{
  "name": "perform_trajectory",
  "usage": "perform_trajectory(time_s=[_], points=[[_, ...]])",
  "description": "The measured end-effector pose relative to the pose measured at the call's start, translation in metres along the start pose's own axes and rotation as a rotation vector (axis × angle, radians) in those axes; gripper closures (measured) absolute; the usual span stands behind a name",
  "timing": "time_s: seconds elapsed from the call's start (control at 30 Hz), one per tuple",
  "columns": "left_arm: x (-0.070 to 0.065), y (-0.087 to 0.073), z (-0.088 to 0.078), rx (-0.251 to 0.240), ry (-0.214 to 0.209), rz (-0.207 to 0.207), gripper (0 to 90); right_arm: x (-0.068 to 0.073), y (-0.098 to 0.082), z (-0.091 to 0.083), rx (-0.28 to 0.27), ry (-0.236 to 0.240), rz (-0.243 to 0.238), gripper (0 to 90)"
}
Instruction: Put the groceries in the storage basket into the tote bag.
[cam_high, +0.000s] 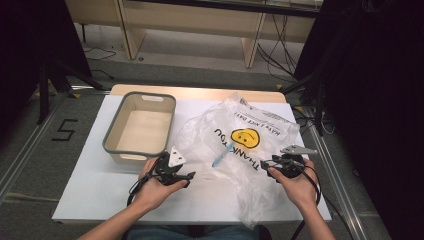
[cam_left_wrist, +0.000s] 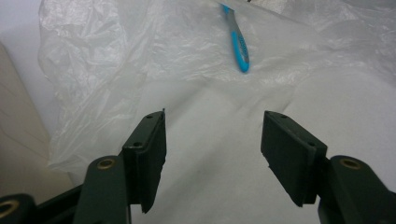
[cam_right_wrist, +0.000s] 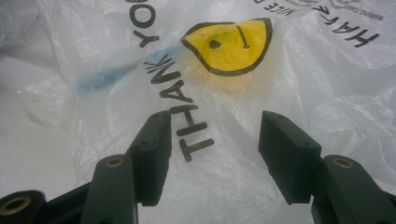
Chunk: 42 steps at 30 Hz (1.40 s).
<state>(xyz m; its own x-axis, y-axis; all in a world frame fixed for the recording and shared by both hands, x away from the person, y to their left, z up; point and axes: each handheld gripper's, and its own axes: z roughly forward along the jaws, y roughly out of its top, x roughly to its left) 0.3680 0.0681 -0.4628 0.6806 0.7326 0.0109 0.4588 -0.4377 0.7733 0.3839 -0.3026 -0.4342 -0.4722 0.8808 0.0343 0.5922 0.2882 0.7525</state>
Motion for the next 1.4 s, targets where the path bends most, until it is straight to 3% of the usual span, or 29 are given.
perform_trajectory(time_s=[0.23, 0.27, 0.3, 0.47, 0.57, 0.6, 0.73, 0.87, 1.03, 1.07, 1.17, 1.2, 1.23, 1.27, 1.3, 1.33, 1.4], points=[[0.001, 0.001, 0.000, -0.001, -0.003, 0.003, 40.4, -0.007, -0.002, -0.006, -0.001, -0.041, 0.032, 44.9], [0.002, 0.001, 0.000, 0.003, -0.004, 0.002, 40.6, -0.011, -0.005, -0.009, 0.021, -0.076, 0.054, 44.5], [0.002, 0.001, 0.000, 0.003, -0.004, 0.002, 40.6, -0.011, -0.005, -0.009, 0.021, -0.076, 0.054, 44.5], [0.002, 0.001, 0.001, 0.004, -0.007, 0.002, 40.9, -0.024, -0.015, -0.016, 0.077, -0.164, 0.132, 40.7], [0.001, 0.001, 0.000, 0.000, -0.007, 0.003, 41.0, -0.027, -0.018, -0.017, 0.083, -0.186, 0.152, 39.8], [0.001, 0.001, 0.000, 0.001, -0.008, 0.005, 41.0, -0.030, -0.021, -0.018, 0.106, -0.200, 0.185, 39.0], [0.001, 0.001, 0.000, 0.001, -0.007, 0.006, 41.2, -0.032, -0.026, -0.018, 0.150, -0.206, 0.223, 39.1], [0.001, 0.001, 0.000, 0.003, -0.005, 0.007, 41.2, -0.031, -0.029, -0.016, 0.193, -0.170, 0.276, 40.4], [0.001, 0.002, 0.002, 0.006, 0.000, 0.013, 41.2, -0.028, -0.032, -0.014, 0.244, -0.133, 0.300, 45.8], [0.000, 0.003, 0.002, 0.006, 0.001, 0.013, 41.2, -0.026, -0.033, -0.013, 0.270, -0.117, 0.305, 53.2], [-0.001, 0.003, 0.002, 0.008, -0.002, 0.014, 41.3, -0.026, -0.035, -0.012, 0.300, -0.102, 0.299, 60.2], [-0.002, 0.003, 0.003, 0.004, 0.001, 0.017, 41.5, -0.026, -0.036, -0.010, 0.322, -0.081, 0.301, 68.2], [-0.002, 0.003, 0.003, 0.004, 0.001, 0.017, 42.0, -0.026, -0.036, -0.010, 0.322, -0.081, 0.301, 68.2], [-0.002, 0.004, 0.003, 0.002, 0.000, 0.017, 41.9, -0.028, -0.037, -0.008, 0.336, -0.062, 0.293, 77.3], [-0.002, 0.004, 0.003, 0.001, 0.000, 0.017, 41.9, -0.028, -0.037, -0.008, 0.336, -0.062, 0.293, 77.3], [-0.001, 0.003, 0.002, 0.002, 0.001, 0.016, 41.9, -0.029, -0.036, -0.007, 0.340, -0.052, 0.288, 86.2], [-0.001, 0.003, 0.001, -0.001, 0.004, 0.013, 41.9, -0.029, -0.036, -0.007, 0.341, -0.045, 0.290, 88.9]])
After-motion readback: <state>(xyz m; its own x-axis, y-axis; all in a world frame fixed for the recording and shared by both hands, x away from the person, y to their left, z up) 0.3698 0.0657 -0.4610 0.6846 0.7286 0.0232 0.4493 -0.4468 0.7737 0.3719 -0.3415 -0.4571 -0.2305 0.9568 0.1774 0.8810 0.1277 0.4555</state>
